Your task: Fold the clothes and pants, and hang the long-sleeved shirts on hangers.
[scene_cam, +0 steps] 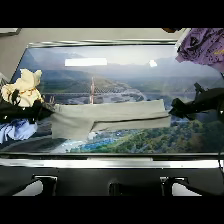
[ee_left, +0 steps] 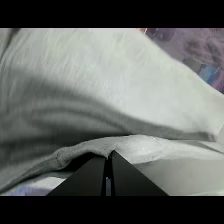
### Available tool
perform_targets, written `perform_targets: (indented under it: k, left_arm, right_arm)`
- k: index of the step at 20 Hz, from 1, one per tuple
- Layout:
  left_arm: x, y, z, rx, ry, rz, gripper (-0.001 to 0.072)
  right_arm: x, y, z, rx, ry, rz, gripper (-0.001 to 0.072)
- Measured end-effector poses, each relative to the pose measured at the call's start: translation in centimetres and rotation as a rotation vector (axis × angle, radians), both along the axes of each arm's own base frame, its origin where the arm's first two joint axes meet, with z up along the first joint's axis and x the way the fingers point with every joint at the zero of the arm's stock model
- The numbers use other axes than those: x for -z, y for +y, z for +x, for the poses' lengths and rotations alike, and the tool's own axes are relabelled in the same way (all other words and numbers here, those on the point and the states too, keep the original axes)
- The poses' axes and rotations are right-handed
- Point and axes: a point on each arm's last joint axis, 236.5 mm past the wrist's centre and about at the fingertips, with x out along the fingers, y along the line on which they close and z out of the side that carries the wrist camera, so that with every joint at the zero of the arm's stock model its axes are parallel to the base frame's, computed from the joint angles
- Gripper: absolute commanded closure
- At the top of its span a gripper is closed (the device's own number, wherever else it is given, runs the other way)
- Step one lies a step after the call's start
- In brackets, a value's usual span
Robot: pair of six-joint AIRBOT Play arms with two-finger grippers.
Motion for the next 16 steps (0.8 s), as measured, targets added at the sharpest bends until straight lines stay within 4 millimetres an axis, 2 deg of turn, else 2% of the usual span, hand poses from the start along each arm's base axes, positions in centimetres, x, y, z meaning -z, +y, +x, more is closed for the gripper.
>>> perform_targets:
  k: [3,7,11,14,15,16]
  left_arm:
    - [1.1,-0.3,5.0,0.043,-0.013,0.007,0.0692]
    - [2.3,-0.1,10.1,0.054,-0.029,0.007,0.0692]
    - [4.6,0.0,12.8,0.045,-0.009,-0.001,0.0692]
    - [7.1,-0.2,13.4,0.037,0.031,-0.010,0.0685]
    - [7.9,-0.3,13.5,0.037,0.044,-0.013,0.0634]
    - [8.5,-0.4,13.6,0.036,0.052,-0.014,0.0490]
  right_arm:
    - [1.2,0.7,2.7,-0.014,-0.042,-0.013,0.0676]
    - [2.6,0.6,5.7,0.020,-0.084,-0.044,0.0676]
    - [3.9,0.1,7.4,0.057,-0.098,-0.059,0.0676]
    - [5.5,-0.2,8.0,0.074,-0.089,-0.062,0.0669]
    - [6.1,-0.2,8.1,0.080,-0.079,-0.058,0.0603]
    - [6.7,-0.1,8.2,0.087,-0.071,-0.050,0.0498]
